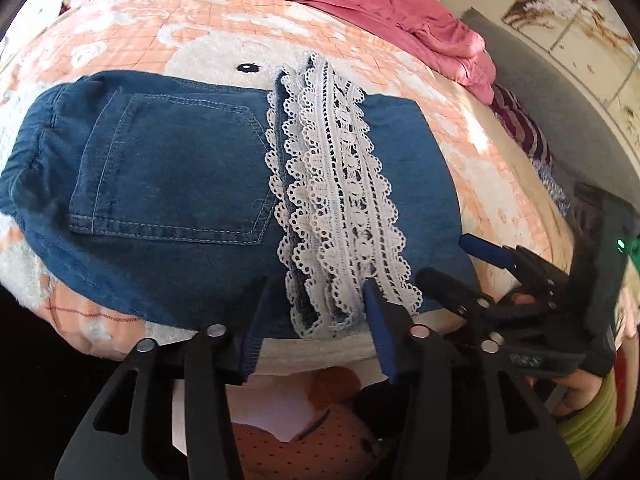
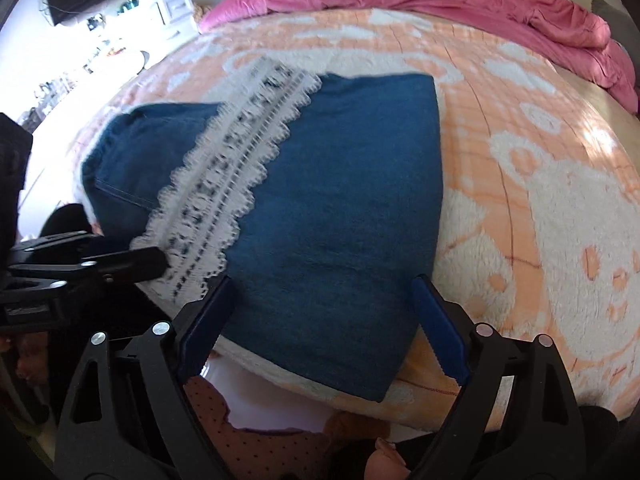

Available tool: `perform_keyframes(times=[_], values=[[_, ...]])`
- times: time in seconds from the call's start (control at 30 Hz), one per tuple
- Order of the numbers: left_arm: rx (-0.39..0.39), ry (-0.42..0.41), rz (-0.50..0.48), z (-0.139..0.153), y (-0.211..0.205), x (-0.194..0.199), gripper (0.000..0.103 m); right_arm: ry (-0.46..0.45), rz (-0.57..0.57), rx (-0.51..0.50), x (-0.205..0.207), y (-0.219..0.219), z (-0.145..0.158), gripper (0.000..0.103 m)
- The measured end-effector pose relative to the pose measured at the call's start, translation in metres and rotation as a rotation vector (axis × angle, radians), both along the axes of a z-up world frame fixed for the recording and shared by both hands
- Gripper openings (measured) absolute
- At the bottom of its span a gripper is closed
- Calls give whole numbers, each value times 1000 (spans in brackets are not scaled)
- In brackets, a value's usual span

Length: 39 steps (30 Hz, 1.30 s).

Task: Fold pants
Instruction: 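Release the lace edge and smooth the folded shorts with both tools, then grasp the elastic waistband with the right tool and lift it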

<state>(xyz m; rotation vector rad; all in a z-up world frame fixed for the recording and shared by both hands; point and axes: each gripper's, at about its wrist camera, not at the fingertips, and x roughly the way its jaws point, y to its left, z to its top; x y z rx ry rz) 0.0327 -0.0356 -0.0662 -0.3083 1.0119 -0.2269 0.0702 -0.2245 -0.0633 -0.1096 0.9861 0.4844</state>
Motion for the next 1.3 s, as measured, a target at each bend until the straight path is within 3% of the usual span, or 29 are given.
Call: perform_keyframes(times=[0.2, 0.27, 0.53, 0.67, 1.07, 1.3], values=[[40, -36, 6, 12, 3, -6, 50, -7, -8, 31, -3, -4, 4, 83], [67, -63, 1, 21, 4, -14, 55, -25, -29, 71, -5, -12, 16, 83], [105, -144, 36, 47, 24, -34, 60, -99, -93, 140, -12, -27, 60, 84], [137, -183, 56, 58, 33, -44, 71, -120, -80, 142, -15, -21, 73, 88], [131, -184, 147, 60, 82, -61, 85, -152, 56, 144, -6, 43, 114, 92], [163, -188, 208, 57, 110, -65, 86, -132, 196, 108, 12, 101, 123, 94]])
